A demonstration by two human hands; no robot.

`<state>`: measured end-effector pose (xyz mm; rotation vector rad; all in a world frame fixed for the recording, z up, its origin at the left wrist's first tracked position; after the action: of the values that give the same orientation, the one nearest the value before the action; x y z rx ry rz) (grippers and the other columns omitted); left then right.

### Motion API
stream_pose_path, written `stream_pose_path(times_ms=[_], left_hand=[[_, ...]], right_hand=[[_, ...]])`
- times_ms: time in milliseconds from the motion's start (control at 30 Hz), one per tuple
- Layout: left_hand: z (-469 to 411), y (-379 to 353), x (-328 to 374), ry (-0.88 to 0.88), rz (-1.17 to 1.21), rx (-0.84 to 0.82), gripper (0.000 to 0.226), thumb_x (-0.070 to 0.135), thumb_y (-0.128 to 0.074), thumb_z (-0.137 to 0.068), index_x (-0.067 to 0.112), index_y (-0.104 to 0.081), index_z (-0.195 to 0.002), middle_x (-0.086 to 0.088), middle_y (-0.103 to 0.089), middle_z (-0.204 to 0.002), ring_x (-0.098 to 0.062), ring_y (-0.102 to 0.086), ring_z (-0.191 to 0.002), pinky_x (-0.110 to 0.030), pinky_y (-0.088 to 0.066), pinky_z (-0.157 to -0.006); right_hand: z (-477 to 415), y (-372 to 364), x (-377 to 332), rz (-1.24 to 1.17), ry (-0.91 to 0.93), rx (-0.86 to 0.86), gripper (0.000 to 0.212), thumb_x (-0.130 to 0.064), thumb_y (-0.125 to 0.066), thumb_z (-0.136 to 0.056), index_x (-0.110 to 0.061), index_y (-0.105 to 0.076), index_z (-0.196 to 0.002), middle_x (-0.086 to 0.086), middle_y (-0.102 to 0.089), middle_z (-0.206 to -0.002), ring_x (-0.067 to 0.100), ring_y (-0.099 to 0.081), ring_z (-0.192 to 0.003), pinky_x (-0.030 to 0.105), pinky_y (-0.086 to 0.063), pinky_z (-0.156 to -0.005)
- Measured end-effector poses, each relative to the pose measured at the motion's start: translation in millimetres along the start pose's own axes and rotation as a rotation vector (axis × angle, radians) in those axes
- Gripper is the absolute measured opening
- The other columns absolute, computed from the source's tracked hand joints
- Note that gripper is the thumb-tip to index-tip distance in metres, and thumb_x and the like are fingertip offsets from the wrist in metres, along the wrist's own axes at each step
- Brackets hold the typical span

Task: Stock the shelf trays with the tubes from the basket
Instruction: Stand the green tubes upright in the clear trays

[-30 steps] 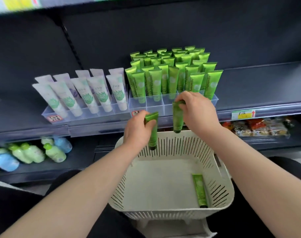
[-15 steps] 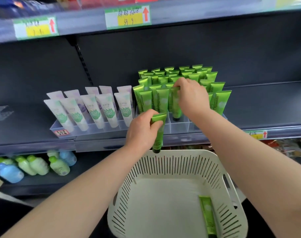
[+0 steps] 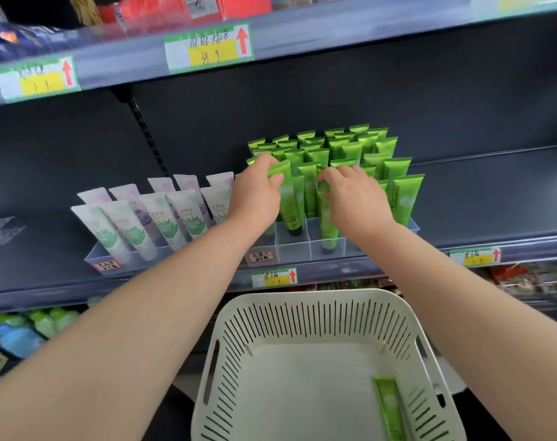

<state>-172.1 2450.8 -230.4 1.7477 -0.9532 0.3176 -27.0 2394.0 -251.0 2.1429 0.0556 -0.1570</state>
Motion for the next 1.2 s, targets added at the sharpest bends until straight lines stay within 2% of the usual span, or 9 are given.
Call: stream_pose_path(times_ms=[100,233,333,467,567,900,967,1067,1200], left_hand=[[-3.3,-21.6,-4.6,-0.003,-0.093,-0.08,0.021,0.018,-0.047,-0.101,0.02,-0.053,-0.121,0.003,-0.052,-0.073,-0.013,-0.049,-0.059,-0.033,-0.042,-0.056],[-4.1,-38.6,-8.2,-0.028,-0.187,-0.15,0.024,0.013,-0.046,-0.101,0.016,-0.054,-0.123,0.0,-0.052,-0.082,-0.01,-0.044,-0.061,-0.027,-0.029,-0.05],[-4.2,-42.2,-10.7,-0.009,-0.227,-0.168,0.027,0.012,-0.045,-0.101,0.015,-0.053,-0.126,-0.002,-0.055,-0.093,-0.015,-0.048,-0.072,-0.028,-0.032,-0.054],[-3.9,-38.8,-7.0,-0.003,-0.219,-0.152,0.031,0.005,-0.046,-0.098,0.017,-0.053,-0.126,-0.003,-0.058,-0.121,-0.015,-0.052,-0.094,-0.029,-0.04,-0.073],[-4.7,-30.9,-2.1,-0.022,-0.202,-0.117,0.033,0.0,-0.047,-0.097,0.017,-0.055,-0.124,-0.003,-0.054,-0.13,-0.012,-0.052,-0.108,-0.026,-0.04,-0.081],[24.7,-3.3,16.3,-0.101,-0.213,-0.024,0.035,-0.003,-0.049,-0.095,0.021,-0.06,-0.119,0.003,-0.051,-0.131,-0.012,-0.052,-0.114,-0.026,-0.036,-0.075],[34.6,-2.1,17.4,-0.128,-0.181,-0.016,0.033,-0.001,-0.049,-0.095,0.023,-0.062,-0.115,0.005,-0.054,-0.129,-0.011,-0.053,-0.113,-0.027,-0.04,-0.078],[57.1,-15.0,10.0,-0.153,-0.133,-0.071,0.028,0.006,-0.049,-0.097,0.025,-0.064,-0.11,0.006,-0.059,-0.124,-0.016,-0.056,-0.111,-0.036,-0.049,-0.089],[92.0,-50.1,-15.1,-0.139,-0.103,-0.206,0.026,0.006,-0.053,-0.094,0.025,-0.066,-0.106,0.007,-0.061,-0.116,-0.018,-0.058,-0.106,-0.039,-0.048,-0.09]], right_hand=[[12.2,10.2,1.1,0.02,0.047,0.107,0.041,0.003,-0.057,-0.081,-0.015,-0.059,-0.117,0.008,-0.061,-0.109,0.032,-0.052,-0.1,0.04,-0.04,-0.072],[27.5,11.1,7.1,0.037,0.083,0.184,0.041,0.008,-0.065,-0.071,-0.014,-0.066,-0.106,0.007,-0.064,-0.098,0.033,-0.056,-0.087,0.036,-0.038,-0.062],[35.6,8.9,9.5,0.027,0.09,0.185,0.044,0.011,-0.063,-0.068,-0.013,-0.067,-0.104,0.007,-0.064,-0.1,0.032,-0.056,-0.085,0.035,-0.039,-0.061],[41.3,13.4,8.0,0.027,0.068,0.208,0.042,0.008,-0.065,-0.068,-0.013,-0.067,-0.104,0.008,-0.061,-0.108,0.032,-0.056,-0.09,0.033,-0.033,-0.064],[42.1,16.2,3.8,0.025,0.07,0.202,0.042,0.007,-0.067,-0.068,-0.014,-0.067,-0.105,0.008,-0.06,-0.111,0.031,-0.056,-0.094,0.035,-0.038,-0.065],[67.4,14.4,-2.4,0.045,0.09,0.171,0.041,0.007,-0.067,-0.067,-0.016,-0.068,-0.101,0.004,-0.061,-0.106,0.028,-0.057,-0.091,0.033,-0.036,-0.064],[81.2,7.6,0.4,0.048,0.085,0.146,0.039,0.006,-0.066,-0.069,-0.016,-0.068,-0.101,0.002,-0.061,-0.105,0.027,-0.056,-0.089,0.034,-0.037,-0.064],[107.1,-11.1,5.9,0.059,0.071,0.066,0.039,0.005,-0.065,-0.069,-0.018,-0.068,-0.101,0.001,-0.061,-0.104,0.028,-0.055,-0.09,0.035,-0.039,-0.065],[146.7,-46.6,13.5,0.07,0.028,-0.11,0.042,0.002,-0.067,-0.066,-0.022,-0.068,-0.101,0.0,-0.06,-0.103,0.028,-0.057,-0.092,0.035,-0.041,-0.068]])
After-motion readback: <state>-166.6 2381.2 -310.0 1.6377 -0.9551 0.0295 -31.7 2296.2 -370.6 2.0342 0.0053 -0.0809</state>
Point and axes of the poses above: each hand's wrist, its own z-axis away from the middle knuckle, its own y-axis out of the back of the hand, x = y × z, the point moved 7 cm from there along -z, towards the middle knuckle
